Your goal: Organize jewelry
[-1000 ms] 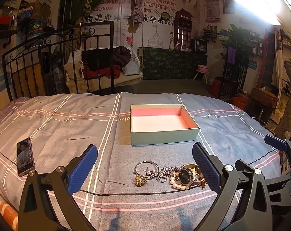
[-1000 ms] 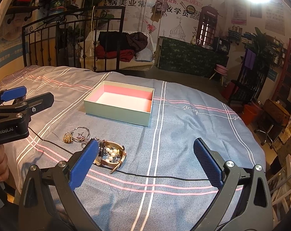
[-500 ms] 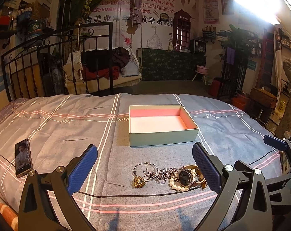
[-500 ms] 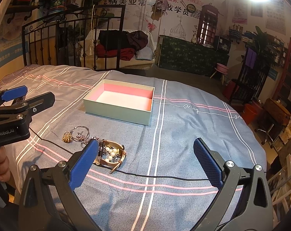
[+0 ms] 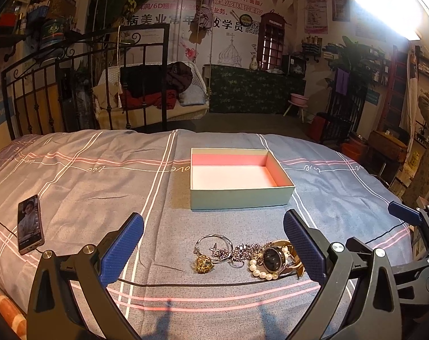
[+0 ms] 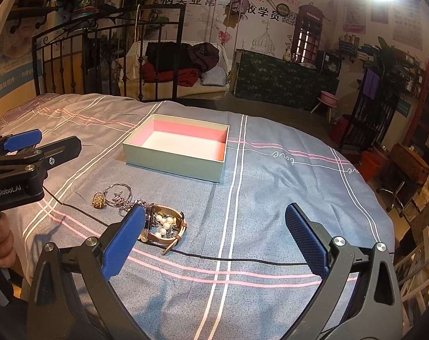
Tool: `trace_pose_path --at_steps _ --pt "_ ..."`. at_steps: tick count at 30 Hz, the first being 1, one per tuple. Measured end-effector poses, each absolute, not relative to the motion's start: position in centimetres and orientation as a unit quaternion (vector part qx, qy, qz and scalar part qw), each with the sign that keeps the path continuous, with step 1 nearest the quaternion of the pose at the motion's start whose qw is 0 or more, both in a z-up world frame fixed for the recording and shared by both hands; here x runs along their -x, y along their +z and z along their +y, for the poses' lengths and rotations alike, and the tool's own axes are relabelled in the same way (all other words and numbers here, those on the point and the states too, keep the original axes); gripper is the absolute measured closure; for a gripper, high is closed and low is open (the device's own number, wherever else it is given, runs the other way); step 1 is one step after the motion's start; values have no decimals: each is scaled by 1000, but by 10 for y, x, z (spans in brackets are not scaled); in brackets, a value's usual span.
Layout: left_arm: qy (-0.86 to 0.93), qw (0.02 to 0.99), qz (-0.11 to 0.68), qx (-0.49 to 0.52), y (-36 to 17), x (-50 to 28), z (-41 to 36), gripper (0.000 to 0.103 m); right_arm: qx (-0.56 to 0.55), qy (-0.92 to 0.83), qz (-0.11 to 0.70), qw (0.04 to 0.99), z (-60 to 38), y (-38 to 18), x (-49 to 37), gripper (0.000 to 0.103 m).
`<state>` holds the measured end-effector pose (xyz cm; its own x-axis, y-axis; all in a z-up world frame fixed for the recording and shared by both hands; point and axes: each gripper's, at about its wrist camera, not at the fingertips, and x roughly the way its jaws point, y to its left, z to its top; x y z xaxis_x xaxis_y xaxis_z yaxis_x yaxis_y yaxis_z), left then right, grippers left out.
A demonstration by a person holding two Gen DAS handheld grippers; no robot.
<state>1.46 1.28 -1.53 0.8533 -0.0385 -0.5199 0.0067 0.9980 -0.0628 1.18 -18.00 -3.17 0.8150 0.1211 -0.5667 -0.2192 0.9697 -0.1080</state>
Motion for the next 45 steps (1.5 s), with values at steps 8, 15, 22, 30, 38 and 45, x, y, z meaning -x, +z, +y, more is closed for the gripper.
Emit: trace_pose_path --at_steps 8,15,22,30,38,45 --pt "-8 961 273 30 -17 -15 13 6 86 91 294 947 -179 -33 -14 6" --pt "-7 958 286 25 -19 -20 13 6 85 95 303 945 -178 -35 -17 6" --pt "-28 935 353 -2 -52 -30 19 6 64 113 339 932 -185 -51 -27 6" --pt "-35 910 412 -15 -95 -63 29 6 66 135 382 912 -178 -81 -49 6" --pt "-100 883 456 -46 -119 -113 22 7 64 175 424 886 -162 -113 -78 6" --pt "-128 880 456 -19 -127 -122 23 35 24 229 445 865 -156 -123 -94 6"
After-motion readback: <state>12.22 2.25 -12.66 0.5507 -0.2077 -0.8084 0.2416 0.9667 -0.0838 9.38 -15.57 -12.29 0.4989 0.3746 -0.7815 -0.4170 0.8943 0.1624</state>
